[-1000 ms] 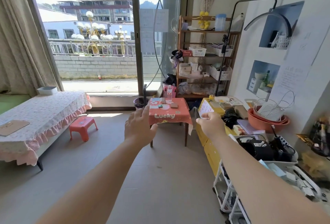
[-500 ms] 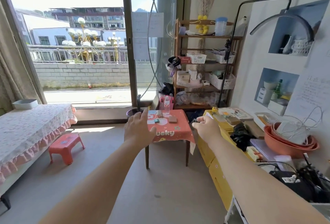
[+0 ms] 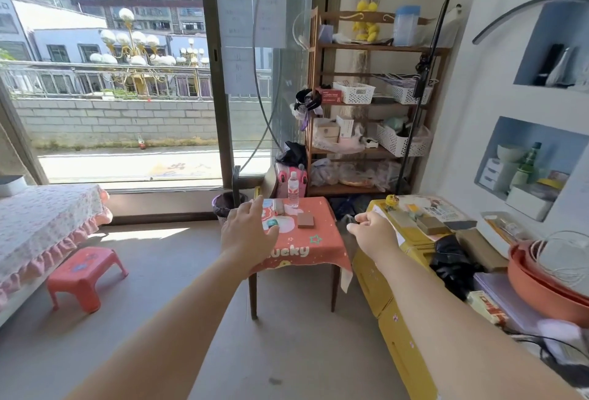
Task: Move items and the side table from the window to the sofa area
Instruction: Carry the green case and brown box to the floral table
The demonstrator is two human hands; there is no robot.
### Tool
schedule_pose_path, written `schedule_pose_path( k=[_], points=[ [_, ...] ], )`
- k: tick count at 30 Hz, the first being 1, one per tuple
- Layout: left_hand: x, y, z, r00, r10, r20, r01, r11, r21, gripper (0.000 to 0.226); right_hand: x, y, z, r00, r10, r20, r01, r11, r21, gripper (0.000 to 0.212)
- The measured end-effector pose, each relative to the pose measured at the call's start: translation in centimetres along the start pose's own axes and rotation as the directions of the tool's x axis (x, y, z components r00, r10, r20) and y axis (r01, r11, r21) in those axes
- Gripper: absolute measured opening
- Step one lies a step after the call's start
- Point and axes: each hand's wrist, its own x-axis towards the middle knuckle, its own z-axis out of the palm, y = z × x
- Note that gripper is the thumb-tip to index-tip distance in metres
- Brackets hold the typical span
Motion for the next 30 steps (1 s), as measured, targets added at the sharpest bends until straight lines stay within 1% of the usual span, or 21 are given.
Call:
schedule_pose_path(
  k=[7, 11, 14, 20, 26, 30],
  points=[
    [10.6, 0.8, 4.5, 0.999, -0.039, 0.000, 0.039, 0.999, 0.022, 0.067, 12.0, 0.0, 2.5, 0.999, -0.012, 0.034, 0.012, 1.000, -0.010, 0.035],
    [16.9, 2.3, 6.6, 0.998, -0.056, -0.002, 0.056, 0.998, 0.029, 0.067, 18.9, -0.8, 2.4, 0.998, -0.013, 0.056, 0.014, 1.000, -0.023, 0.035],
    [20.8, 3.0, 7.9, 0.997, -0.072, -0.020, 0.073, 0.997, 0.029, 0.066, 23.6, -1.3, 2.5, 0.998, -0.019, 0.063, 0.019, 1.000, -0.001, 0.034],
    [25.2, 2.6, 10.0, 0.993, -0.119, 0.012, 0.118, 0.991, 0.059, 0.068, 29.2, -1.5, 4.1, 0.994, -0.025, 0.104, 0.026, 1.000, -0.007, 0.035],
    [30.1, 1.8, 12.2, 0.994, -0.108, 0.028, 0.106, 0.993, 0.055, 0.067, 33.8, -0.7, 6.4, 0.993, 0.005, 0.118, -0.001, 0.999, -0.035, 0.037],
    [34.3, -0.1, 14.4, 0.991, -0.128, 0.049, 0.126, 0.991, 0.037, 0.064, 37.7, -0.6, 9.3, 0.992, 0.020, 0.124, -0.016, 0.999, -0.037, 0.035]
  ],
)
